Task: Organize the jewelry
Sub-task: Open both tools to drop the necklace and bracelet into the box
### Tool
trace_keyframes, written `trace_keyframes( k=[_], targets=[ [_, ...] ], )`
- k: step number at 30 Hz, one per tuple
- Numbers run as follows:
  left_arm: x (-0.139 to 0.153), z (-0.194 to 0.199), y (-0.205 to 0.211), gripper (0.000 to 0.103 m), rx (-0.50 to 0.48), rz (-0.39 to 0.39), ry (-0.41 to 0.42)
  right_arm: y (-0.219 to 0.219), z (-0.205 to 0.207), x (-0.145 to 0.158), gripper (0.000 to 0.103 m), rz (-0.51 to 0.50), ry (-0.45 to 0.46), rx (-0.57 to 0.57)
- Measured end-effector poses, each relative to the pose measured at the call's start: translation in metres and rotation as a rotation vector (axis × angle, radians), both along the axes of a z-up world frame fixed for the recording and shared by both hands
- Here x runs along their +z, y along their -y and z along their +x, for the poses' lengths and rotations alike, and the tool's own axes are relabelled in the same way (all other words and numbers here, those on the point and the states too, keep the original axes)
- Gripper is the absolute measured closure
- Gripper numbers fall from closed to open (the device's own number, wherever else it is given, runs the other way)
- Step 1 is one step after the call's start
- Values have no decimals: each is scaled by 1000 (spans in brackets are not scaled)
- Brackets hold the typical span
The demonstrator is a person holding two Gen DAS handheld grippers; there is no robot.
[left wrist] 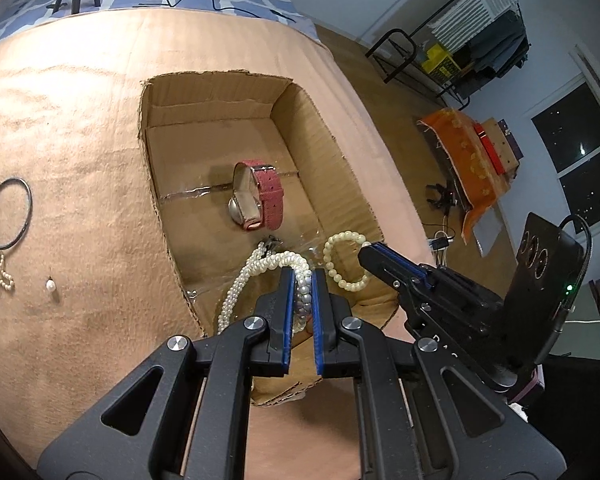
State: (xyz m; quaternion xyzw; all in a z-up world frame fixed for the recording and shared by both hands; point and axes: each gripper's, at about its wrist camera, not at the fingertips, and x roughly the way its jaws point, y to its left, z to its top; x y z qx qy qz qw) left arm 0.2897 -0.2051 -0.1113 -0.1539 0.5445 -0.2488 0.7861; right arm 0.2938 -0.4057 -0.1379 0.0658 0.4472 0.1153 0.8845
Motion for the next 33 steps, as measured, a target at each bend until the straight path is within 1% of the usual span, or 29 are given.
trace_keyframes(
  k=[9,13,14,15,16,17,18,21,23,25,27,29,31,33],
  targets=[
    [-3,-3,-1,97,-1,16,0,-1,2,-3,98,-5,-6,0],
    [-3,-3,-1,97,-8,17,-8,0,2,-3,96,-3,-6,2],
    [-3,-3,-2,96,-11,18,-8,0,2,-3,95,-3,-4,2],
    [-2,-3,-2,90,-13,15,-8,0,2,-2,95,-1,-2,4],
    [-2,-3,-3,78,-14,12,-7,-2,2,-2,89,0,0,3],
    [-1,-3,-4,72,-12,11,-4,-2,2,-1,85,-1,6,0],
    [0,-4,-5,63,-7,8,0,-2,2,0,80,-4,12,-3],
    [3,-4,-7,61,-6,3,0,-1,1,2,75,-4,22,-13],
    [5,-6,-10,61,-7,0,2,-1,1,3,68,-12,26,-29],
    [8,-6,-12,61,-8,0,7,1,0,6,49,-17,36,-49],
    [10,-8,-15,61,-7,2,13,3,-1,9,41,-18,54,-70],
    [13,-9,-18,61,-4,0,17,4,-1,13,35,-15,68,-80],
    [15,-10,-22,61,1,-2,18,4,-2,17,27,-14,84,-90],
    [18,-12,-27,61,5,2,27,3,-2,21,23,-16,101,-103]
  ],
)
